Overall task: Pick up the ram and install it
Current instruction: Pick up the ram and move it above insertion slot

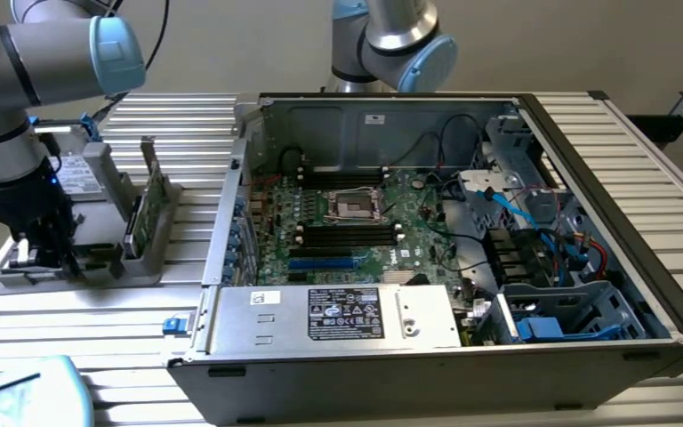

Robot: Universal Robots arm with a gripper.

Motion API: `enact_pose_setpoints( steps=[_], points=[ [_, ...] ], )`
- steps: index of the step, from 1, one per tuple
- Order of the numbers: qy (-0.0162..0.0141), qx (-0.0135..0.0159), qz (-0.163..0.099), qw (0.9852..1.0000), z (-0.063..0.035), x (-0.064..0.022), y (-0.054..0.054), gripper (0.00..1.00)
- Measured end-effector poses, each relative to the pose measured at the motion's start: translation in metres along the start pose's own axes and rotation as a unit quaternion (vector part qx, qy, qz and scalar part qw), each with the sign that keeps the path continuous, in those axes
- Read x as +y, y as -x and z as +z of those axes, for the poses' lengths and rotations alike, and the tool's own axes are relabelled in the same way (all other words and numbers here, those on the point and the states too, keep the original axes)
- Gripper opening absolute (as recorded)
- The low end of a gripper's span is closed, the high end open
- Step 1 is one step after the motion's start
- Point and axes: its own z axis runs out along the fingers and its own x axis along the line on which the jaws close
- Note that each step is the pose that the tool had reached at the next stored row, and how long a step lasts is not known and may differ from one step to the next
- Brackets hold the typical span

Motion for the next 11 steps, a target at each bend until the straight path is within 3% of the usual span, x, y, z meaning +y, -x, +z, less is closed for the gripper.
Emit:
enact_pose_setpoints(
  steps=[11],
  points=[
    [0.001, -0.0001, 0.0, 1.0, -0.0055, -0.0005, -0.0006, 0.14]
  ],
)
